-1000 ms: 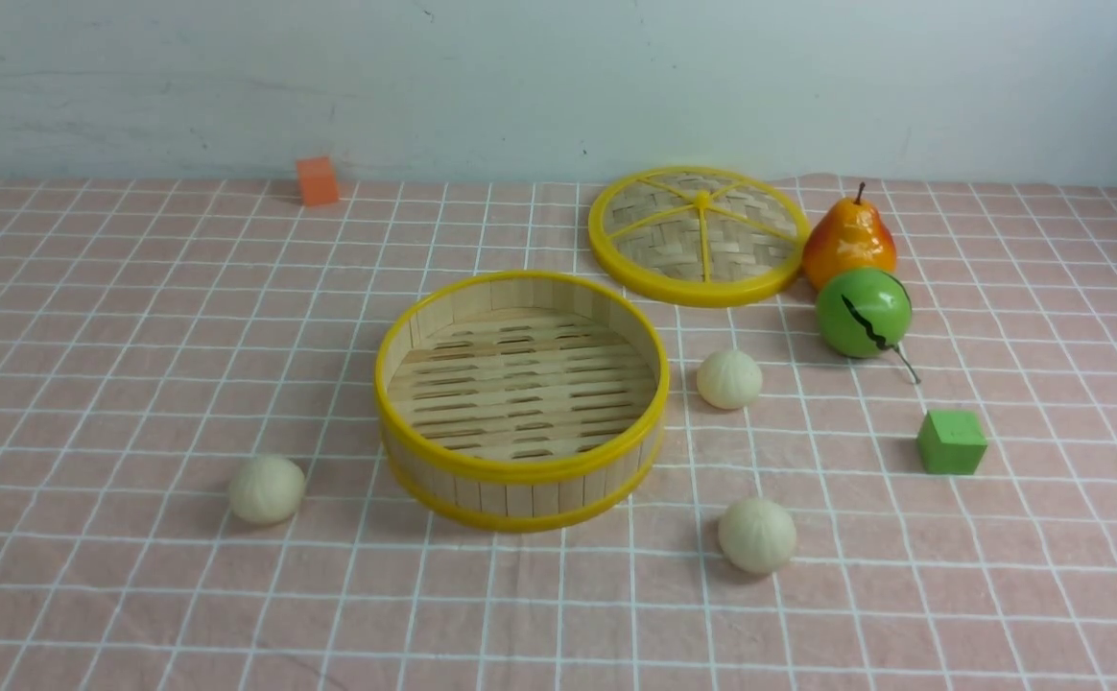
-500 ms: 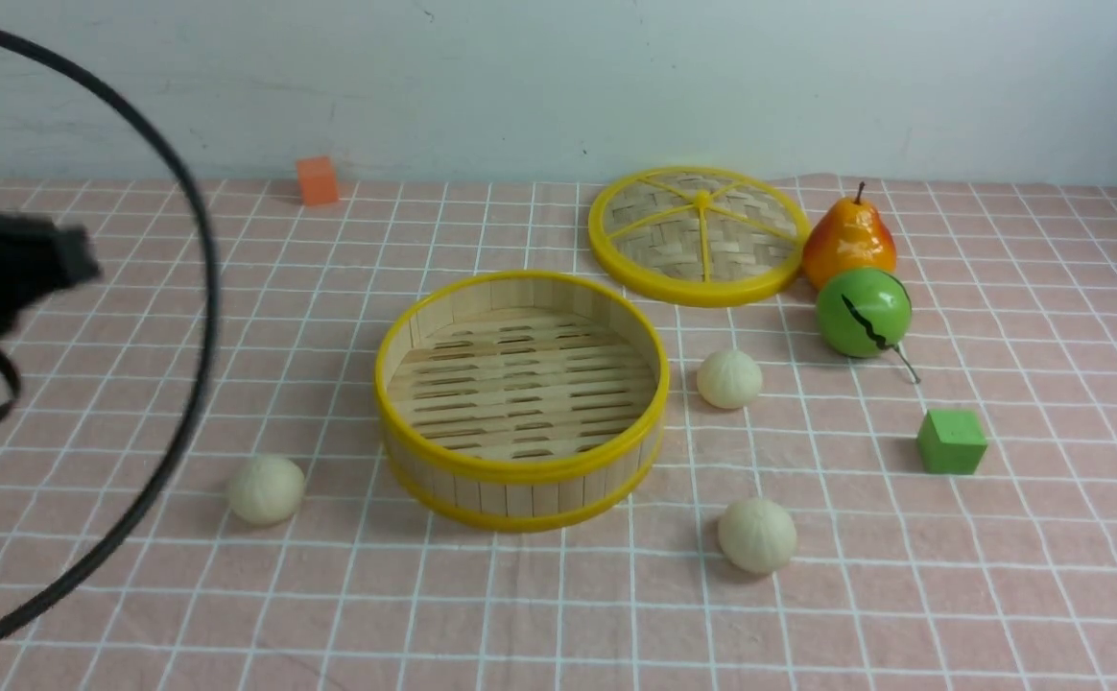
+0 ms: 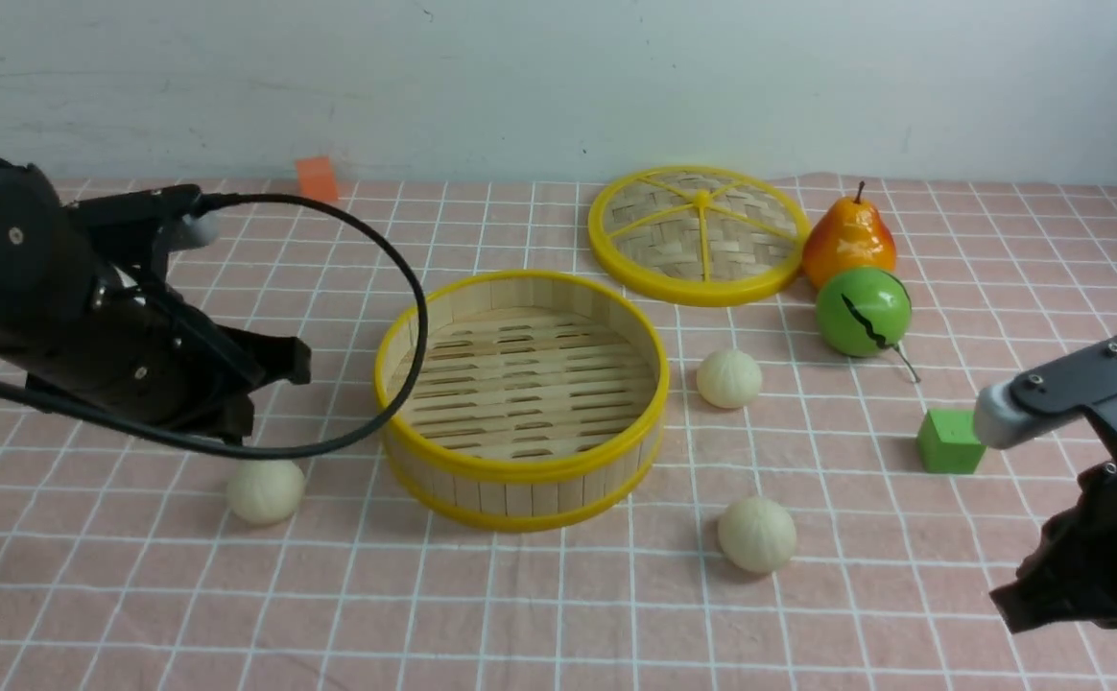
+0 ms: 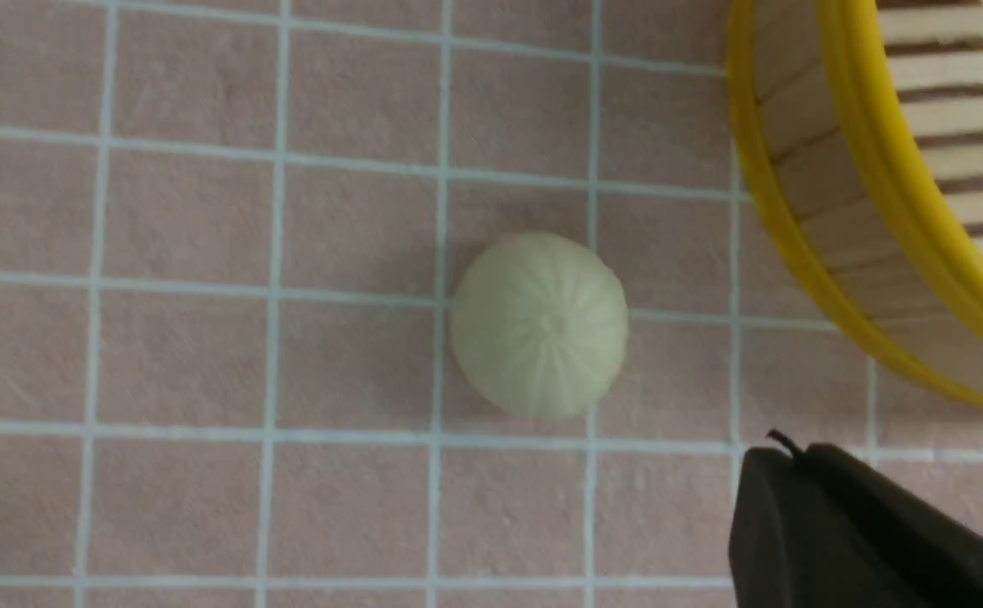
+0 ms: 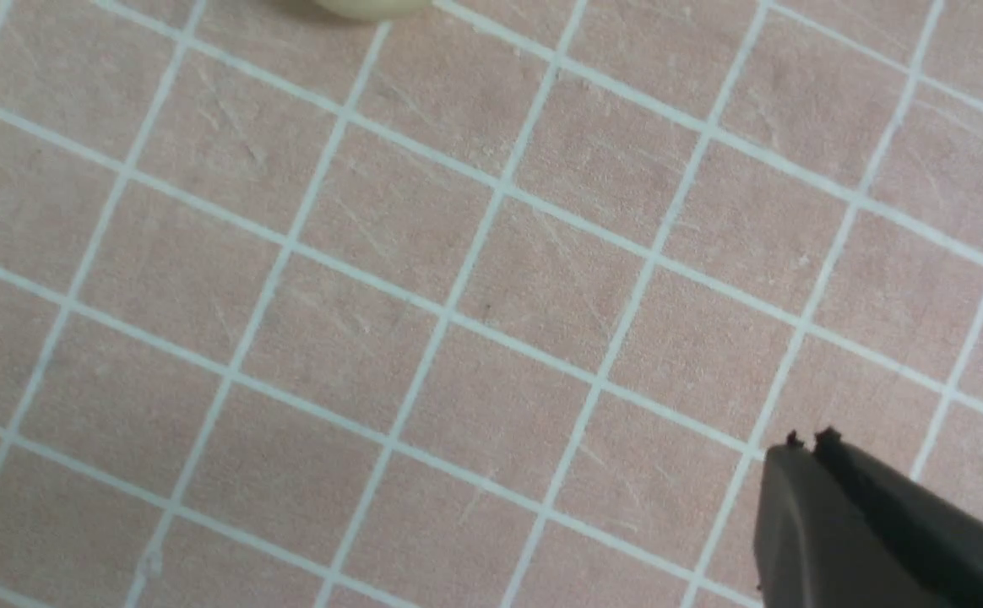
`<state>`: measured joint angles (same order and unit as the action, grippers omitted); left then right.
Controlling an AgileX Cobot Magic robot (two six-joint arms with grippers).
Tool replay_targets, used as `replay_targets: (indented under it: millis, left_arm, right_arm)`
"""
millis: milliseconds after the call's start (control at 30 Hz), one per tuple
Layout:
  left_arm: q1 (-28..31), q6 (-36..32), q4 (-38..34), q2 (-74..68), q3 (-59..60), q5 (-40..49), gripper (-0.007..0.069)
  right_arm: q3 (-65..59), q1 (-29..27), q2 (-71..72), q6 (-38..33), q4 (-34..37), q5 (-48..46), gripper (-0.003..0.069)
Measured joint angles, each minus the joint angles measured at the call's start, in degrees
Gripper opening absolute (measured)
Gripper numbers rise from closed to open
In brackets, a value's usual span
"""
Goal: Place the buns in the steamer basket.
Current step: Use the left arm to grab a steamed stuffed bun, then use the left arm to put the steamed stuffed bun into the steamer
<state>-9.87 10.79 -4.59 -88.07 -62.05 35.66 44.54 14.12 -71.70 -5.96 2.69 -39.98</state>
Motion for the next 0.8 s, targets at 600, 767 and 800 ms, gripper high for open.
replay_targets:
  millis: [600,767,800]
  left_arm:
    - [0.0,2.65,10.37,-15.96,-3.81,-5.69,0.0073]
    - [-1.5,1.86,8.66,-13.97,-8.02,-0.78,-0.0013]
    - [-2.23,1.32,8.42,-13.09,-9.41,0.02,-0.0013]
  right_arm:
    - [0.38,0.0,-0.25,-0.24,0.87,0.7,0.0015]
    - [0.38,0.0,-0.25,-0.24,0.87,1.36,0.0018]
    - [0.4,0.0,-0.31,-0.24,0.87,1.65,0.0019]
